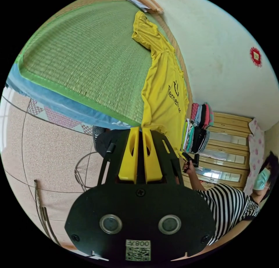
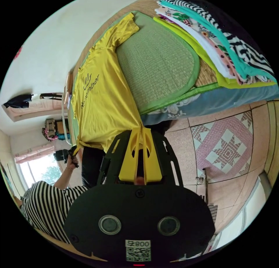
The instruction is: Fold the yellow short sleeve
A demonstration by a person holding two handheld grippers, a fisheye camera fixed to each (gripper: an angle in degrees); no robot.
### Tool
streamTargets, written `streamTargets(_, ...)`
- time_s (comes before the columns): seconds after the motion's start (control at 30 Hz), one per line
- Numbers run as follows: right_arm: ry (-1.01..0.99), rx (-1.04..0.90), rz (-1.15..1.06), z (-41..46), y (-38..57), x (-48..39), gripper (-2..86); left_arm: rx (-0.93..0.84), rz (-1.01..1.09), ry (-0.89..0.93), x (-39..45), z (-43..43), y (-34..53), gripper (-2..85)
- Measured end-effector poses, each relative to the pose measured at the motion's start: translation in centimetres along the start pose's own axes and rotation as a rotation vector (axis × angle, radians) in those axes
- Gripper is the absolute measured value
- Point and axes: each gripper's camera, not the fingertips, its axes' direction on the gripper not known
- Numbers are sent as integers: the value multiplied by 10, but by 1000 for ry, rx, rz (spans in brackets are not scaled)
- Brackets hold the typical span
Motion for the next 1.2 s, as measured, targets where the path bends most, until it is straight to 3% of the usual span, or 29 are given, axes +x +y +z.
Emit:
streamTargets(0.13, 30, 70, -14, -18, 0, -13, 3, 76, 90, 35, 31, -2, 8, 17)
streamTargets(0.3, 45, 68, -181, -1, -20, -85, 2, -93, 273, 10, 98, 47, -2, 12)
streamTargets(0.5, 345, -76, -360, 71, -41, -158, 0, -196, 224, -154, 107, 66, 19, 4)
streamTargets(0.6, 410, -38, -418, 78, -36, -173, 0, -180, 146, -187, 105, 57, 37, 3)
streamTargets(0.87, 250, -68, -382, 67, -48, -167, 3, -59, 253, -84, 176, 35, 42, 4)
streamTargets(1.2, 98, 374, -225, 0, -131, -149, 48, -257, 607, 54, 344, 122, -13, 54)
